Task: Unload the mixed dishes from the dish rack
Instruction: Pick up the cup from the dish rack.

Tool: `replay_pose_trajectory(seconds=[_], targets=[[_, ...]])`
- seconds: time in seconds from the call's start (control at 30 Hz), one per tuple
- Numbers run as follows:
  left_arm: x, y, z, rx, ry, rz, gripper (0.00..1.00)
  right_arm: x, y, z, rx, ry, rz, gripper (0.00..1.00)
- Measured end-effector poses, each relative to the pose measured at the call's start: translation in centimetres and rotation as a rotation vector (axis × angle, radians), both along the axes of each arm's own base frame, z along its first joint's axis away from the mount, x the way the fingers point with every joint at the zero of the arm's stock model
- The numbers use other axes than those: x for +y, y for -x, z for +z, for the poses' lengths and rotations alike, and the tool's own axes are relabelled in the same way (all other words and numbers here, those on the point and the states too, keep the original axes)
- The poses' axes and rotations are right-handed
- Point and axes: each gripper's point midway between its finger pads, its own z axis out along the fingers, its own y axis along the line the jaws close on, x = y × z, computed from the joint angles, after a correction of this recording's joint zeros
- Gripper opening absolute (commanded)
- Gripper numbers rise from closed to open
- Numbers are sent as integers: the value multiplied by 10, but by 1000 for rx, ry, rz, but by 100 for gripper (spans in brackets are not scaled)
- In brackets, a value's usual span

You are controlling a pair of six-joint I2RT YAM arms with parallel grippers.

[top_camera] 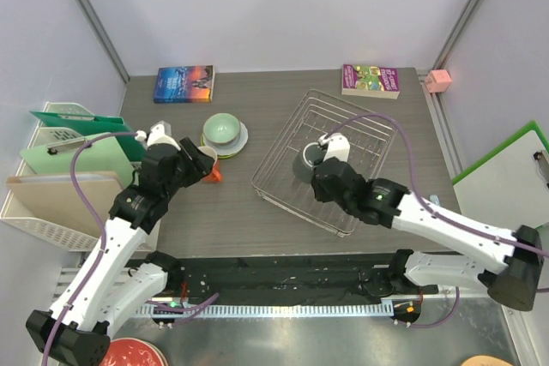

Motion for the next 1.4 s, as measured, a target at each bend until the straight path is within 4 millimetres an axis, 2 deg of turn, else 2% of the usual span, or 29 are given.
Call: replay_pose_trajectory(seconds=[0.07,0.17,0.3,0.37,0.47,0.67,0.8,0.97,1.17,1.4], targets=[[-1,-1,2,-9,6,-1,56,4,-3,35,-64,-92,2,1],[-7,-4,9,-35,34,-24,57,5,-3,76,-142,-248,14,1],[-27,-5,31,-134,144,-98,60,9,-2,103,-194,-455,55,1],[-38,-1,41,-187,216,-146,71,14,-2,106,-186,-549,88,1],[-50,2,56,-223,296,-194,78,26,-6,108,-151,-679,131,1],[-79,11,103,-351,485,-347,80,50,-15,116,-48,-1048,215,1],[-95,15,116,-382,575,-440,78,62,-15,116,37,-1217,258,1],[-111,13,116,-359,648,-511,74,72,-7,128,89,-1339,350,1],[-131,16,114,-338,683,-575,71,72,3,146,69,-1390,427,1],[-158,26,115,-315,692,-650,70,76,6,139,79,-1359,442,1]])
